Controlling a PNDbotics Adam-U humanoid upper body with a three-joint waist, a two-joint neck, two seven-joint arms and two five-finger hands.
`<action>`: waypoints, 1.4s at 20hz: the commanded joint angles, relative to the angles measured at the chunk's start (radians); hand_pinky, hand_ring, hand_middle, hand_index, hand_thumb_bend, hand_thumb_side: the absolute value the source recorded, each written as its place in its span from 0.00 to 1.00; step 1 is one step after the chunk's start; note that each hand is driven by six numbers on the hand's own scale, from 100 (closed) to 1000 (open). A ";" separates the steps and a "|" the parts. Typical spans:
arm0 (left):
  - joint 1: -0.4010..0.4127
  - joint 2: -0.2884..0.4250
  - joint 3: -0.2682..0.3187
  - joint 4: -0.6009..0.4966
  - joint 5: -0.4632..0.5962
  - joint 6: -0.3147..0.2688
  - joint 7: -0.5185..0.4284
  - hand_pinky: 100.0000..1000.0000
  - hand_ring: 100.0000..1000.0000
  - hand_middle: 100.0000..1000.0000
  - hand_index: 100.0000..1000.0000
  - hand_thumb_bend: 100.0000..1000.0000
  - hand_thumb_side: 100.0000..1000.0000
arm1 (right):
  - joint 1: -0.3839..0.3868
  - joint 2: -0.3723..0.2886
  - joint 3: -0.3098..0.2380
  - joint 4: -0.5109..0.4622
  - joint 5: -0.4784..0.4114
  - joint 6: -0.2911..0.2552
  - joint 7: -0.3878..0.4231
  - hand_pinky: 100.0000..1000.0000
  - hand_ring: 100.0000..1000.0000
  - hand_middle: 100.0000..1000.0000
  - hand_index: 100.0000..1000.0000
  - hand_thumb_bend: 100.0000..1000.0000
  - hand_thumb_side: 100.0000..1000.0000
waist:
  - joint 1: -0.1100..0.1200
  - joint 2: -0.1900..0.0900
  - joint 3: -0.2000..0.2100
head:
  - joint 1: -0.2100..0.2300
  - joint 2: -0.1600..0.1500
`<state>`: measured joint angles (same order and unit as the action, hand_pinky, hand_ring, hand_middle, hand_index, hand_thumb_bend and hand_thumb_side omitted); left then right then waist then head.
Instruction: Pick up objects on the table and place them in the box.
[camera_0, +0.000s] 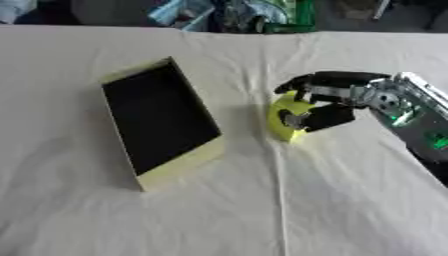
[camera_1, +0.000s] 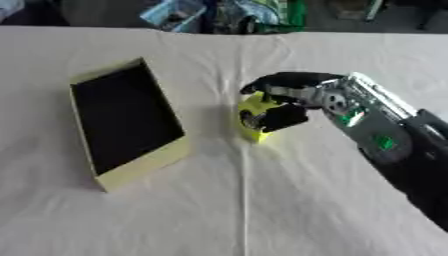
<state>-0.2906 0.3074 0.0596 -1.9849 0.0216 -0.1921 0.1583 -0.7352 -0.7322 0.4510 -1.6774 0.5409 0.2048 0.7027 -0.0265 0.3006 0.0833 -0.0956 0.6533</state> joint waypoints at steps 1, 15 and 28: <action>-0.013 0.006 0.001 -0.015 0.005 -0.001 -0.005 0.49 0.62 0.66 0.68 0.00 0.51 | -0.005 -0.037 -0.030 -0.066 0.017 -0.004 0.002 0.84 0.92 0.96 1.00 0.00 0.84 | -0.012 -0.002 0.000 | 0.004 -0.007; -0.013 0.004 -0.001 -0.015 0.010 0.001 -0.014 0.49 0.62 0.66 0.67 0.00 0.51 | -0.008 -0.047 -0.046 -0.024 0.067 -0.034 0.060 0.91 0.98 1.00 1.00 0.00 0.73 | -0.014 -0.003 0.000 | 0.005 -0.013; -0.016 0.001 -0.003 -0.015 0.014 0.001 -0.024 0.49 0.62 0.66 0.67 0.00 0.51 | -0.036 -0.009 -0.051 0.125 0.084 -0.048 0.033 0.90 0.97 1.00 1.00 0.00 0.82 | -0.010 0.002 0.001 | -0.001 -0.020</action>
<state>-0.2920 0.2993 0.0542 -1.9849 0.0307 -0.1894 0.1375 -0.7527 -0.7271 0.4131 -1.5558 0.6340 0.1593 0.7394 -0.0265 0.3049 0.0834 -0.0931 0.6438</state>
